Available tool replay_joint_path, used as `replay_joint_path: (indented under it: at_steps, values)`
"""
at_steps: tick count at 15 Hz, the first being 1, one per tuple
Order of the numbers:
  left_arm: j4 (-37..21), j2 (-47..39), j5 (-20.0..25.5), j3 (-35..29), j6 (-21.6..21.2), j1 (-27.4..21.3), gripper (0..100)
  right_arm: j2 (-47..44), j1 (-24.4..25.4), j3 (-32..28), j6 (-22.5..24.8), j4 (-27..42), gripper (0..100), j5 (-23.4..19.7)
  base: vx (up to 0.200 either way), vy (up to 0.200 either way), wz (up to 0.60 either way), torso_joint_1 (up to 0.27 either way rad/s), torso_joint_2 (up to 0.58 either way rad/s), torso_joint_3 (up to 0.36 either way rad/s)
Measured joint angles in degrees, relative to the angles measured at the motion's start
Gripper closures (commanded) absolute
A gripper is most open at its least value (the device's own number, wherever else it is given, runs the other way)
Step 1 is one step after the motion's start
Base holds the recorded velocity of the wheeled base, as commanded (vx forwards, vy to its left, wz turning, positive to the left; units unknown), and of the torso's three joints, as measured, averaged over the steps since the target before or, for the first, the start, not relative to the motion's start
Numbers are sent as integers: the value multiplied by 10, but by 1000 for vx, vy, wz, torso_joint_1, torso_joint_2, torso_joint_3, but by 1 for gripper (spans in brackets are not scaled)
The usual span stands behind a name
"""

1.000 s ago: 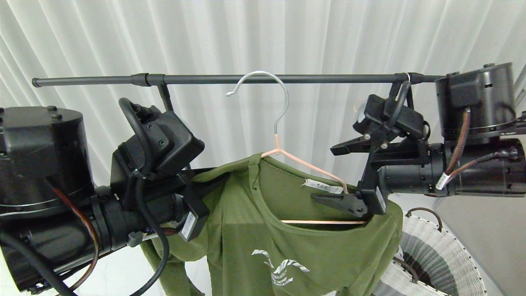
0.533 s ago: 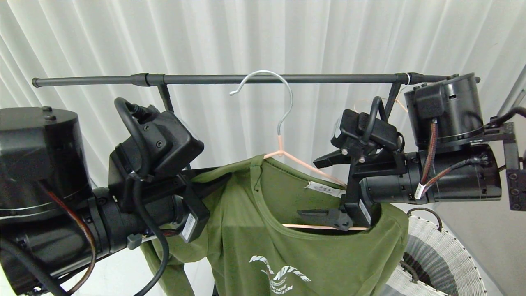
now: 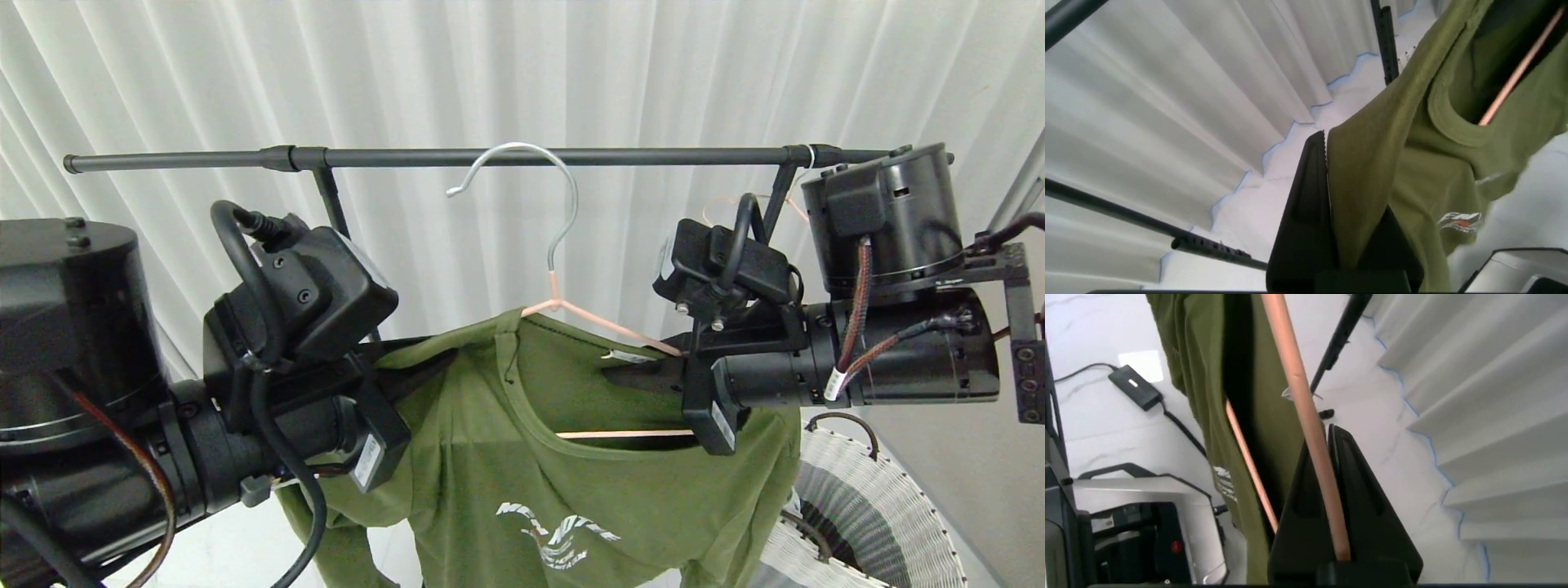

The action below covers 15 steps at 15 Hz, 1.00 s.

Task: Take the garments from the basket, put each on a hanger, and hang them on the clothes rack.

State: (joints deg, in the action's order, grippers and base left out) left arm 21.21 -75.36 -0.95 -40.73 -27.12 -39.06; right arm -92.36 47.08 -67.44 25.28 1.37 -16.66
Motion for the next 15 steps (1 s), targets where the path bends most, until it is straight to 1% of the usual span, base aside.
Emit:
replay_joint_path:
  at_steps: [1, 4, 6, 9, 11, 13, 15]
  values:
    - [0, 3, 0, 2, 0, -1, 0, 1, -1, 0, 5, 0, 100, 1, 0, 0, 0, 0, 0, 0]
    - [1, 10, -2, 7, 0, -2, 0, 10, -1, 0, 29, 2, 100, 2, 0, 0, 0, 0, 0, 0]
    - [0, 17, -2, 16, 0, -1, 0, 21, -8, 2, 34, 5, 100, 1, 0, 0, 0, 0, 0, 0]
    - [0, 42, -4, 48, 3, 3, 0, 43, -32, 5, 56, 35, 100, 2, 0, 0, 0, 0, 0, 0]
    - [0, 69, -5, 72, 5, 22, 0, 65, -59, 19, 73, 54, 100, 1, 0, 0, 0, 0, 0, 0]
    - [0, 94, -3, 103, 7, 41, 0, 83, -77, 30, 75, 55, 100, 1, 0, 0, 0, 0, 0, 0]
    - [-1, 112, 1, 144, 7, 59, 0, 93, -85, 31, 76, 53, 100, -1, 0, 0, 0, 0, 0, 0]
